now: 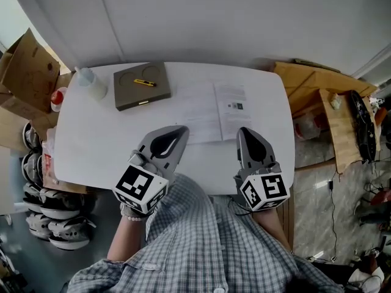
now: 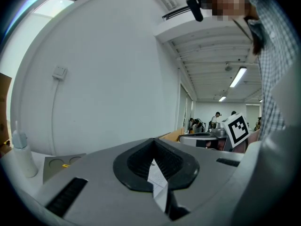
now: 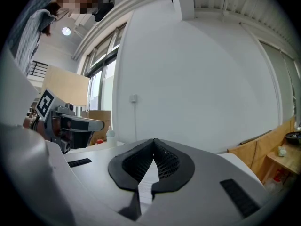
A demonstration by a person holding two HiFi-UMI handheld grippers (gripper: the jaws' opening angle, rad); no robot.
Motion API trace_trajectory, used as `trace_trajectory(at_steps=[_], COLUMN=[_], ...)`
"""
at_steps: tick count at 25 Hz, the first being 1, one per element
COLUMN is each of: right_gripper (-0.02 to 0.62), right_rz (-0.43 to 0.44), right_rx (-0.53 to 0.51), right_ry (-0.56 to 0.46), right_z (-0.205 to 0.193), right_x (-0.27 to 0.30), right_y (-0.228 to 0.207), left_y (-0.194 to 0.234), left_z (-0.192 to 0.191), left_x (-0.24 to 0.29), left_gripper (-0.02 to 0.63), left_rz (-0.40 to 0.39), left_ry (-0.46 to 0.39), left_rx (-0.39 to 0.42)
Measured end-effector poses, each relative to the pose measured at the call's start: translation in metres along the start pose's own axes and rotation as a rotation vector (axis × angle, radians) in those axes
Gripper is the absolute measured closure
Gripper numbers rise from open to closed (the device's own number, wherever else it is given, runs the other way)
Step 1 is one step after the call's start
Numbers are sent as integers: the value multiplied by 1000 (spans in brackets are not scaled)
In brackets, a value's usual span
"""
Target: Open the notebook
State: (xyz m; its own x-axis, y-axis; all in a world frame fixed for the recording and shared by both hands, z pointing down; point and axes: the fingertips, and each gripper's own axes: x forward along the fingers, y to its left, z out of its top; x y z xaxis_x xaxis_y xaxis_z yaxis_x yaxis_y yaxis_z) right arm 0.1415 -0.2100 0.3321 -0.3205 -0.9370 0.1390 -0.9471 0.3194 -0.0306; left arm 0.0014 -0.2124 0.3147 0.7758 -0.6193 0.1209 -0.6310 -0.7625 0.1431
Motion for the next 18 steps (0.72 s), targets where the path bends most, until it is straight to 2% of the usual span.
trace_trajectory(at_steps=[7, 18], right_gripper=[574, 574], right_rz=[-11, -16], right_rx=[40, 40], right_ry=[-12, -9], right_z=[2, 0], right_x=[-5, -8], right_y=[-5, -7], left_y=[-6, -18], left_z=[3, 4], left_x=[2, 8], left_gripper=[598, 598], left_rz=[-11, -43], left_ry=[-4, 25], left_rx=[12, 77])
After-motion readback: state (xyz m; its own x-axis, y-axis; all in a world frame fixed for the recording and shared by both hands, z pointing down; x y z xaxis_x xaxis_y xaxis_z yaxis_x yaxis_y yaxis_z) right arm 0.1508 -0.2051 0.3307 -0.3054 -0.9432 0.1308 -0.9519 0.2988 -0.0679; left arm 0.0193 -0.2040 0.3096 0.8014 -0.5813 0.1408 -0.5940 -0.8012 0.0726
